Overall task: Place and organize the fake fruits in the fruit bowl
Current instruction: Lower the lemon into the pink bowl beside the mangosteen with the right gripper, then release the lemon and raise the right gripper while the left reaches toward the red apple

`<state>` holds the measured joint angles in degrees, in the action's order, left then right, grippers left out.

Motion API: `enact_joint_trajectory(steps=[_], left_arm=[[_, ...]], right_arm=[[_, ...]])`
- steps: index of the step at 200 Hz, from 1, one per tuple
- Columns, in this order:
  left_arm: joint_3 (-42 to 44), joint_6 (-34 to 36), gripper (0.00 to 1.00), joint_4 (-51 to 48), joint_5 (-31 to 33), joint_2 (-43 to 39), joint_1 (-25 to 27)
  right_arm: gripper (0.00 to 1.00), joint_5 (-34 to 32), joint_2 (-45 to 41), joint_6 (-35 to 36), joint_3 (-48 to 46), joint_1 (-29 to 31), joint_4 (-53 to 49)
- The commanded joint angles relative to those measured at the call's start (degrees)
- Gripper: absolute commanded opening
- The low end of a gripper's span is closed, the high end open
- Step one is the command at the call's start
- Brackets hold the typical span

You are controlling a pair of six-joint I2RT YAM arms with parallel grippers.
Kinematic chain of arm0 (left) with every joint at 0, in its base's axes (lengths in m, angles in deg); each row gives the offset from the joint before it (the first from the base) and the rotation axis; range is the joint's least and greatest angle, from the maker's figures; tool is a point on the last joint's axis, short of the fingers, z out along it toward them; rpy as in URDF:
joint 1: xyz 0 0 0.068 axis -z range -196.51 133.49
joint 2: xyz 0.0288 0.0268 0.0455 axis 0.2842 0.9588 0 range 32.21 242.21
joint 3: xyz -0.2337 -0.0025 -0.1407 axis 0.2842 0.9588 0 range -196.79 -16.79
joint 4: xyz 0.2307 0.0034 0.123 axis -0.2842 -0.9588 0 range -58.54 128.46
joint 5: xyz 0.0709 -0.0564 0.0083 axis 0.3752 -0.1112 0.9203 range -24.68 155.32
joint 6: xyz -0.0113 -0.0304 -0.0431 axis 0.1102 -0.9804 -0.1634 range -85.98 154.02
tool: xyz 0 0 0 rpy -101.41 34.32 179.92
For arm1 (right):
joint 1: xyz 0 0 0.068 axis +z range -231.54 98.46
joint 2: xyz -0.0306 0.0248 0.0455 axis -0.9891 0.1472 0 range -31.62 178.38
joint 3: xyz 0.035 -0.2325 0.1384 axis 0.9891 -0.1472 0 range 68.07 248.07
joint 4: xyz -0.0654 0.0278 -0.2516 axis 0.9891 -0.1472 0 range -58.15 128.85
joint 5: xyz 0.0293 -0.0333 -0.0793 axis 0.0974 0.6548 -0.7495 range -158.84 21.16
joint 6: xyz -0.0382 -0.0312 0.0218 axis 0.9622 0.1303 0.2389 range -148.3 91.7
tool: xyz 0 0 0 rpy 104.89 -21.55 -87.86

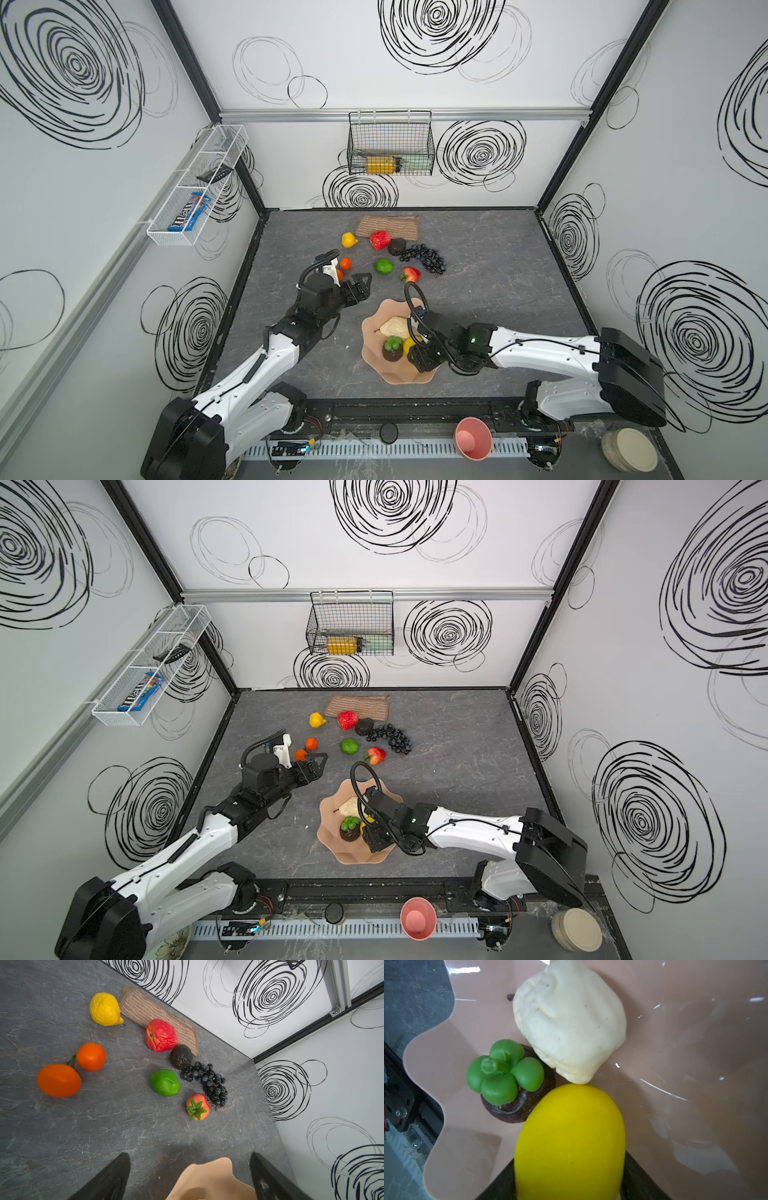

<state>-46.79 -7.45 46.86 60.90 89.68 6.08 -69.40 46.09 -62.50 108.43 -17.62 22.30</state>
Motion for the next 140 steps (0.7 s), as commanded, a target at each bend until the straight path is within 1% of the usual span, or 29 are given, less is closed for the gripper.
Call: enact_joint_trajectory(steps=[1,38,88,140], left_arm=[[0.56,1.22,0.94,0.95,0.96,-1.09,-0.55],[0.56,1.22,0.94,0.91,0.84,-1.11,-0.66],[0.20,1.53,0.94,0.78,0.86,-0.78,-0.71],[-0.05,1.73,0.94,0.74,0.82,-0.52,-0.71]], right_arm=[[0.72,-1.00,-0.41,0.25,1.56,0.55,-1.79],[0.75,-0.66,-0.89,0.08,1.39,0.66,-2.05],[0.83,-0.74,-2.74,0.15,2.29,0.60,-3.55],[0.86,-2.16,-4.68,1.01,5.08,0.45,-6.69]])
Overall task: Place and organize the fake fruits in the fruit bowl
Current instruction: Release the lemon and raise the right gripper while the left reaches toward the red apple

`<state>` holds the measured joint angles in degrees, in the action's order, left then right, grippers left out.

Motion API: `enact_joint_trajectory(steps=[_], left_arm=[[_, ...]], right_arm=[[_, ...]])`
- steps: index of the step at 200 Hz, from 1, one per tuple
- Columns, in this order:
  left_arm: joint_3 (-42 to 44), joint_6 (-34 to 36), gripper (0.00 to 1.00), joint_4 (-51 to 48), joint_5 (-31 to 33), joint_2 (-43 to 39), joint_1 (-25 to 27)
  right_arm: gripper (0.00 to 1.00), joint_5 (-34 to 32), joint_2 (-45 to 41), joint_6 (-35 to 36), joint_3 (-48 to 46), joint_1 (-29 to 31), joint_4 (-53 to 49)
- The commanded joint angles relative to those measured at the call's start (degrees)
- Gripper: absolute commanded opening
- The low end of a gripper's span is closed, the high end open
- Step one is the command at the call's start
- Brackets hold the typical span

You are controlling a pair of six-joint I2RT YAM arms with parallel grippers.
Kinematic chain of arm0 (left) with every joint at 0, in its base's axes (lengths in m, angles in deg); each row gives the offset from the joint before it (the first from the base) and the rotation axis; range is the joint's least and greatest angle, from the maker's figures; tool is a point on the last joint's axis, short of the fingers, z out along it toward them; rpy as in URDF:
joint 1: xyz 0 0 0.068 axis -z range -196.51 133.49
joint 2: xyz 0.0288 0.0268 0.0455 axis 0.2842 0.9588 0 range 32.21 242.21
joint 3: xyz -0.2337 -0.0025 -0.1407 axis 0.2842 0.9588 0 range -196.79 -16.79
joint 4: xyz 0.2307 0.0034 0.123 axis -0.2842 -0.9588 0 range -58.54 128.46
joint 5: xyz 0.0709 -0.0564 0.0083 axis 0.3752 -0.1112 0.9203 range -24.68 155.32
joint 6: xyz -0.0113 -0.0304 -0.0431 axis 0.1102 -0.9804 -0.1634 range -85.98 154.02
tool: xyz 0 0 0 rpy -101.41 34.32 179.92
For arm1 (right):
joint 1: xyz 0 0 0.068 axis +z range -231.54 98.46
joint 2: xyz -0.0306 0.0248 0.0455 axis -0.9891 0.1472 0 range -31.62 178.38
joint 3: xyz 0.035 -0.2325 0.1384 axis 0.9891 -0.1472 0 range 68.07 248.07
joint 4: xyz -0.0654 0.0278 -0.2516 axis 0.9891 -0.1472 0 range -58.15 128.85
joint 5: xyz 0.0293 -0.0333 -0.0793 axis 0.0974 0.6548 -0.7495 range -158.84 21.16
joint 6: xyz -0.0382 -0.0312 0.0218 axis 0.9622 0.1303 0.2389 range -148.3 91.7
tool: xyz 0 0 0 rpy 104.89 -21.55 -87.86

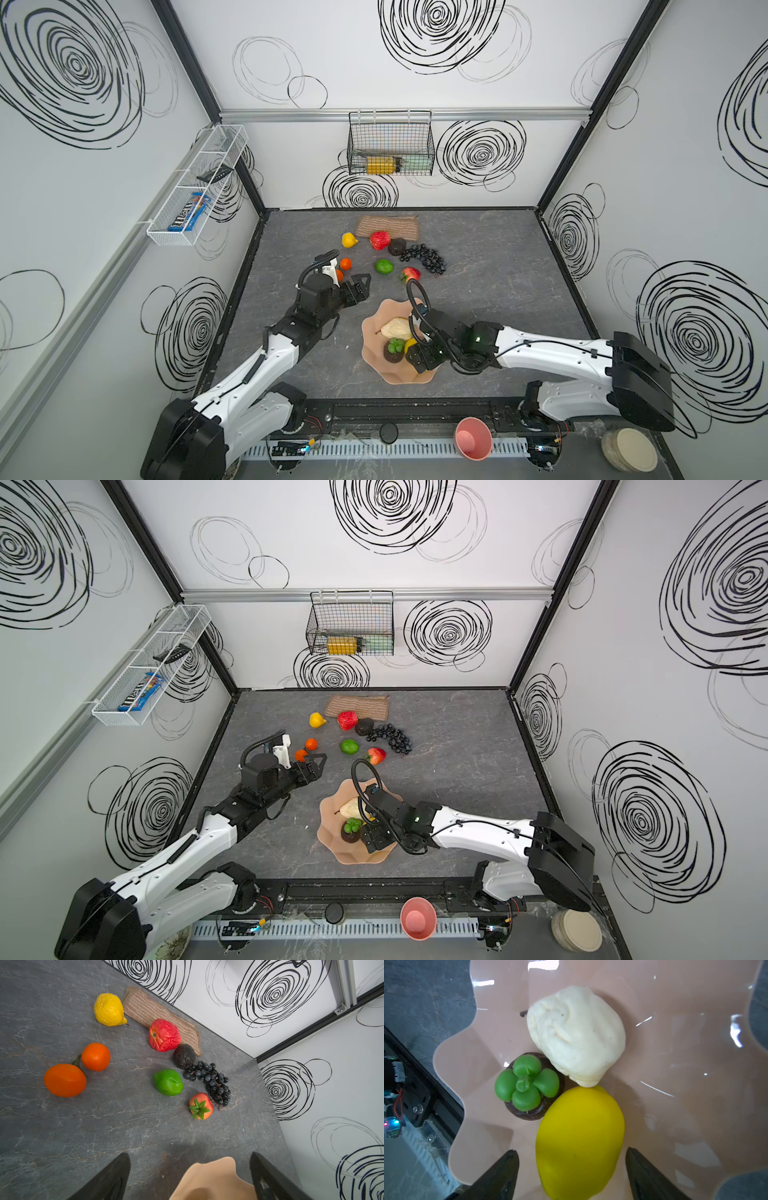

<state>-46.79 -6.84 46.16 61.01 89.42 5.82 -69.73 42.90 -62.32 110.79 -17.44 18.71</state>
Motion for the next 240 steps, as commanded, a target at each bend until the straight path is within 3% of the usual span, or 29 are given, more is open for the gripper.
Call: enact_joint_trajectory(steps=[1,34,72,100,131,168,192,240], left_arm=[[-0.06,1.12,0.94,1.44,0.71,-0.21,-0.45],[-1.34,1.95,0.94,-0.21,0.97,-0.19,-0.44],[-6.17,5.72,0.94,-5.01,-0.46,1.75,-0.58],[-12.65,9.86,0.94,-12.23,-0.23,7.58,-0.88],[-17.76,10.75,0.94,-15.94,2.22,14.48,-0.42],[-25.53,11.77,0.94,-19.11,6.80,22.97,2.73],[-29.68,10.83,0.94,-18.45,7.74,28.82,2.65],[-37.13,8.47,0.94,-11.45,7.38,40.49,-0.19]], right_arm=[[0.86,-1.92,-1.49,0.86,2.77,0.26,-3.17],[0.85,-6.00,-1.91,3.07,7.56,-0.98,-7.19],[0.86,-21.53,-6.16,12.68,12.90,-2.04,-13.32],[0.86,-23.70,-10.35,15.99,11.52,-6.80,-10.34],[0.86,-23.07,-15.76,14.05,7.52,-11.60,-3.70],[0.87,-18.11,-24.23,3.51,-1.98,-16.07,4.49],[0.89,-13.23,-29.32,0.64,-9.01,-18.01,9.88],[0.91,-8.70,-32.97,-0.16,-12.72,-21.45,11.24]])
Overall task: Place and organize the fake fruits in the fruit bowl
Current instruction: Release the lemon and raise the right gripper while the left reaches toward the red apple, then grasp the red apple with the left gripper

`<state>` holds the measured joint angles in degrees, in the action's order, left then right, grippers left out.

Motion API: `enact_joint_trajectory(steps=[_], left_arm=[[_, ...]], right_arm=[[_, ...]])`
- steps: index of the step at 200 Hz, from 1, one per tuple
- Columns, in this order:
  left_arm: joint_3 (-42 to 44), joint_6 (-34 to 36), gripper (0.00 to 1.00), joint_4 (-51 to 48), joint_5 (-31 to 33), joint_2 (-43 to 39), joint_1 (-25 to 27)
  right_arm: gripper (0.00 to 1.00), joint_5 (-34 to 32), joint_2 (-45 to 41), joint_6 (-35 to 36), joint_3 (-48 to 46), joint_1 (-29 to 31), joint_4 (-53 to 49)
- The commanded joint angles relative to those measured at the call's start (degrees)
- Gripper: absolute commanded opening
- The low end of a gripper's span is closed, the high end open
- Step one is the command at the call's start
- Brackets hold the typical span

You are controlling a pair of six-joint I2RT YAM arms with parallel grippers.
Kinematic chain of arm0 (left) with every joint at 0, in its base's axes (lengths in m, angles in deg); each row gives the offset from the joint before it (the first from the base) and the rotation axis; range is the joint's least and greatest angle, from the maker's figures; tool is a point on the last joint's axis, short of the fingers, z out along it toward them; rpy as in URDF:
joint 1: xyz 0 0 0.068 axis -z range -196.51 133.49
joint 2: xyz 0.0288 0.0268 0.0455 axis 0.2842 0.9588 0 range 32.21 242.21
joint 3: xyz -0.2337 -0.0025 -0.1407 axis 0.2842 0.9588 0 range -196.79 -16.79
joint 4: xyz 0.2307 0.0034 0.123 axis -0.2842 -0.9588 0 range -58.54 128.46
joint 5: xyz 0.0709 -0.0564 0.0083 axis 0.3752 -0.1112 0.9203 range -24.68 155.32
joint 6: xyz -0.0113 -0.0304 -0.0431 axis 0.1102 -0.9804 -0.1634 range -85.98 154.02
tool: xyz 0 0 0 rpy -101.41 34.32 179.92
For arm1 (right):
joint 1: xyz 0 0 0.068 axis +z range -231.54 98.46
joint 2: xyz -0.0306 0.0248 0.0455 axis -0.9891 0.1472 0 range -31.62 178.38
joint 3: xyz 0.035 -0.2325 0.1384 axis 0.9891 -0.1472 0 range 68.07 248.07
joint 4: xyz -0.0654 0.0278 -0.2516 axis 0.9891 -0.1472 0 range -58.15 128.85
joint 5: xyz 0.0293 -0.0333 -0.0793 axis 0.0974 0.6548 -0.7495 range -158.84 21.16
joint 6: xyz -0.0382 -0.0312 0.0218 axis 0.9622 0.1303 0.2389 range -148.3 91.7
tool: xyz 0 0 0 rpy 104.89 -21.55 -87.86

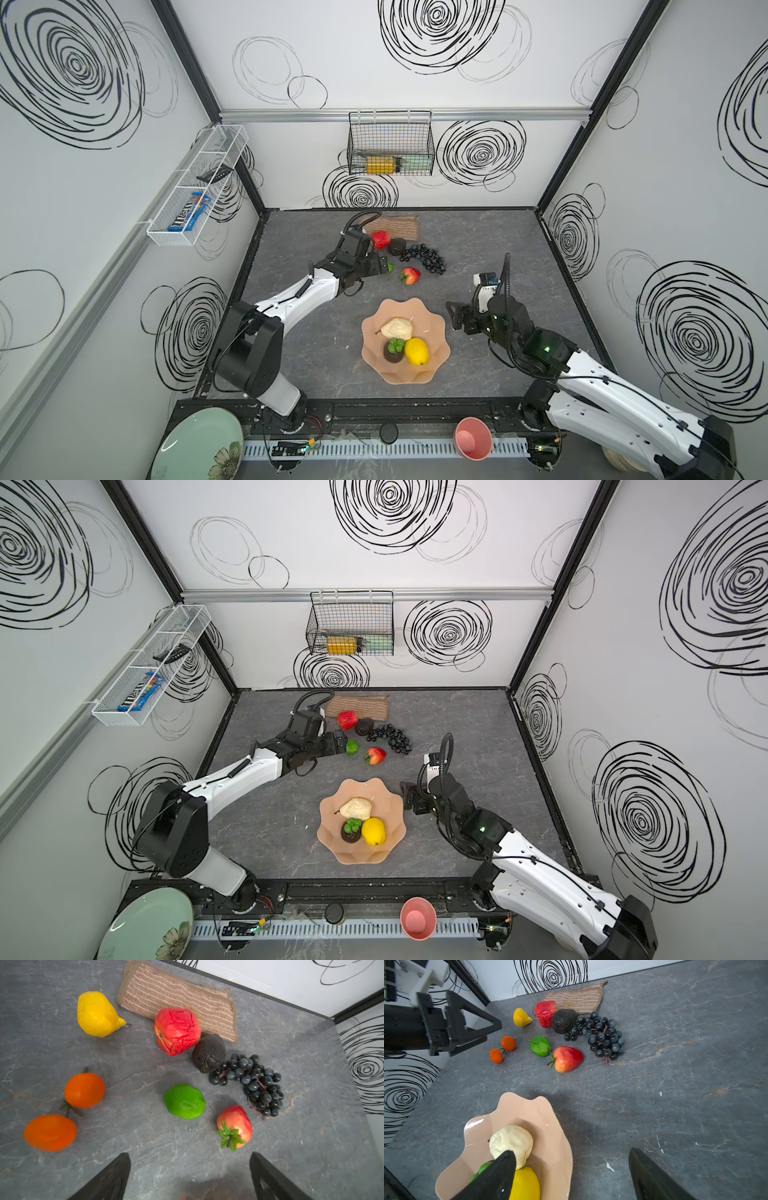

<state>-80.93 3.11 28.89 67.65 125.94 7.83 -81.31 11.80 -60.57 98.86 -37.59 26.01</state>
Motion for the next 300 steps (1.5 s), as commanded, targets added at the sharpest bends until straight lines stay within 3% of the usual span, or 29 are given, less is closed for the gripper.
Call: enact_joint_trajectory(steps=[1,25,44,63,133,233,300], left_arm=[[-2.91,-1.72,0.94,6.33,0.65,4.07,-2.33],[1.62,-7.66,0.93,20.61,-2.51,5.64,-5.32],[-1.94,-7.41,0.93,21.02,-2.30,9.74,-6.17],[-4.00,-9.11,0.94,23.94,-6.16,13.36,-7.77],[-16.66,-10.23,0.92,17.96,-9.09,24.60,-9.13],[-29.55,-12.23,0.94,5.26,-5.46,34.35,-9.50],[-34.65,-12.70,0.85,3.17,-8.31,39.37,-9.35]], right_arm=[[0.91,2.93,-1.95,-1.91,-0.84,-1.31,3.95],[0.92,4.09,-3.86,-2.31,-2.82,-2.65,4.70],[0.92,5.54,-5.32,-2.75,-4.00,-3.58,4.80],[0.92,6.14,-6.63,-3.05,-4.98,-4.00,4.17],[0.92,10.11,-9.76,-6.46,-8.83,-4.39,4.47],[0.93,10.37,-9.41,-6.75,-9.19,-4.66,4.01],[0.93,10.81,-7.94,-6.24,-9.10,-4.83,4.54]])
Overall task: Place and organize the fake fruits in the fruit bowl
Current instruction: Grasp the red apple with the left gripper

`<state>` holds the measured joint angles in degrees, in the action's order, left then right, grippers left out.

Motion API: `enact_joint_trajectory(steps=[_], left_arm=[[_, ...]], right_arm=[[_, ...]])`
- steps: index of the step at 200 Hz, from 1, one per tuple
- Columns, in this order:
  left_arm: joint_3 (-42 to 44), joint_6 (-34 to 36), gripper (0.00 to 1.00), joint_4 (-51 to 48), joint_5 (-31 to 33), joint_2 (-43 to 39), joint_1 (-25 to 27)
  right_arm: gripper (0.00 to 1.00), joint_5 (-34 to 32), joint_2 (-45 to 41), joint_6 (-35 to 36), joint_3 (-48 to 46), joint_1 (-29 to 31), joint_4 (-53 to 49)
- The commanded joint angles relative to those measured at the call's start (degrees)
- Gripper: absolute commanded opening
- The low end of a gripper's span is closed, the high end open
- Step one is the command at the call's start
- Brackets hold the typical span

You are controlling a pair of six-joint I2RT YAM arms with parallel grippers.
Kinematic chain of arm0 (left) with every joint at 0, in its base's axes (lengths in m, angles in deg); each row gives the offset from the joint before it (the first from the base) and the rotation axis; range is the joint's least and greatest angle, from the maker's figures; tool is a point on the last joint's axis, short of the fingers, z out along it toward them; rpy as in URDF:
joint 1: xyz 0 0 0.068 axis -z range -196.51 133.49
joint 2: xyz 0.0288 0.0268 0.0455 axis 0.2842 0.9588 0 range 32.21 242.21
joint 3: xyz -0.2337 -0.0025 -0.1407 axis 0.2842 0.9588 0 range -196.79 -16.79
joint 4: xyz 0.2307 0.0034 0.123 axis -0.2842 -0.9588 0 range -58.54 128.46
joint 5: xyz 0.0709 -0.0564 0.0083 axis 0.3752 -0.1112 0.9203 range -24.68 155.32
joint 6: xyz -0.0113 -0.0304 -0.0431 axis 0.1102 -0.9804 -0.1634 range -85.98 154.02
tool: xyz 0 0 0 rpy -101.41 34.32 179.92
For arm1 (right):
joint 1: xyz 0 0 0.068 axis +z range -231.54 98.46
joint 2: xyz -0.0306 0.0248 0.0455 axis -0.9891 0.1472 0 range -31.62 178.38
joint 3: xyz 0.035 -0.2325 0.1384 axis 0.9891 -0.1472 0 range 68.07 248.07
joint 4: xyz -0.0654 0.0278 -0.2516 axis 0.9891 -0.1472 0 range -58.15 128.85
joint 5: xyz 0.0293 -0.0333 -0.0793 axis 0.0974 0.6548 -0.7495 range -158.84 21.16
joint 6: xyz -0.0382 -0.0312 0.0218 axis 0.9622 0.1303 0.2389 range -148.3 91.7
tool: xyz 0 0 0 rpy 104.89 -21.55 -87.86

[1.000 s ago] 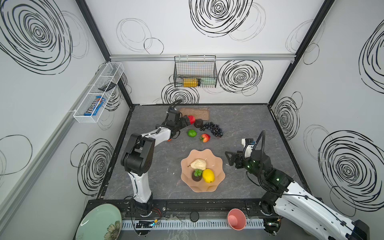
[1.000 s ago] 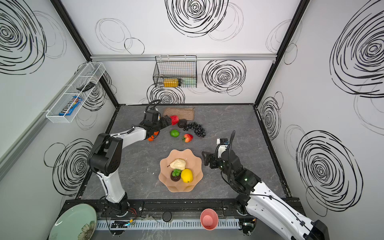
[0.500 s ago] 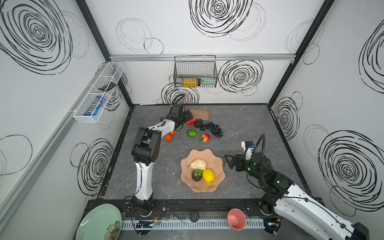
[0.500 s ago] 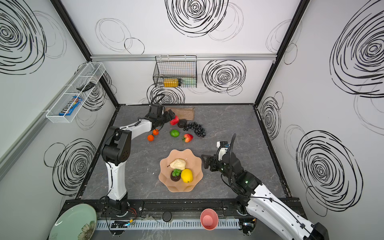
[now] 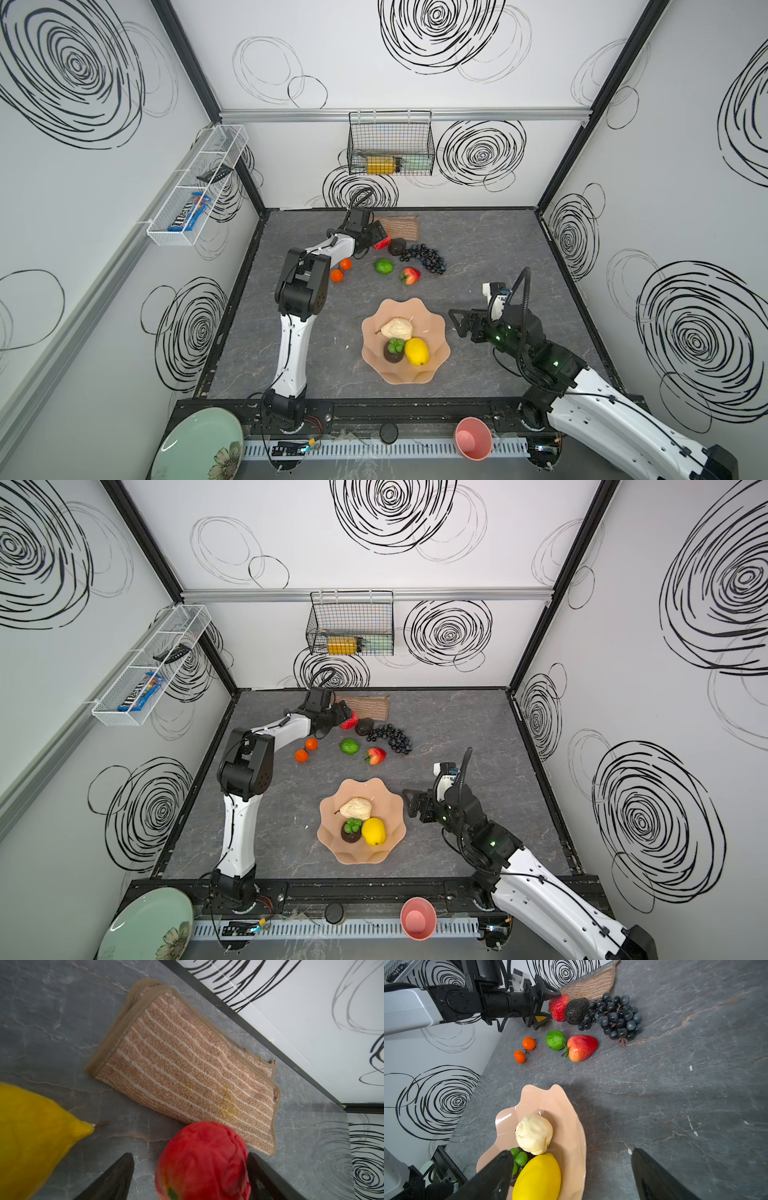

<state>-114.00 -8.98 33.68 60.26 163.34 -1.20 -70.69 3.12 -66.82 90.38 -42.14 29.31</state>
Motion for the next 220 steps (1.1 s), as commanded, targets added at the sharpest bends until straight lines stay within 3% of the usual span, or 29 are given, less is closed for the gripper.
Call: enact_joint_trajectory(steps=[1,64,133,179,220], left_arm=[[-1.58,-0.60,0.85,-1.63,-0.96,2.00,-0.30],[-0.45,-0.68,0.78,-1.49,-2.14,2.21,0.14],[7.05,-1.05,0.64,3.97,-1.66,-3.95,-0.06],[21.67,-4.92,0.62,16.16,-0.82,-15.66,-1.03],[32.95,-3.94,0.61,23.84,-0.67,-28.20,-1.18]], right_arm=[[0.93,0.18,0.80,0.02,-0.61,-0.29,1.26],[0.93,0.44,2.04,0.55,-0.43,-0.63,2.02],[0.93,0.79,2.44,0.73,-0.46,-0.99,2.30],[0.93,1.07,3.63,0.04,0.10,-1.08,2.29],[0.93,2.32,4.97,-0.49,1.03,-1.21,3.51]])
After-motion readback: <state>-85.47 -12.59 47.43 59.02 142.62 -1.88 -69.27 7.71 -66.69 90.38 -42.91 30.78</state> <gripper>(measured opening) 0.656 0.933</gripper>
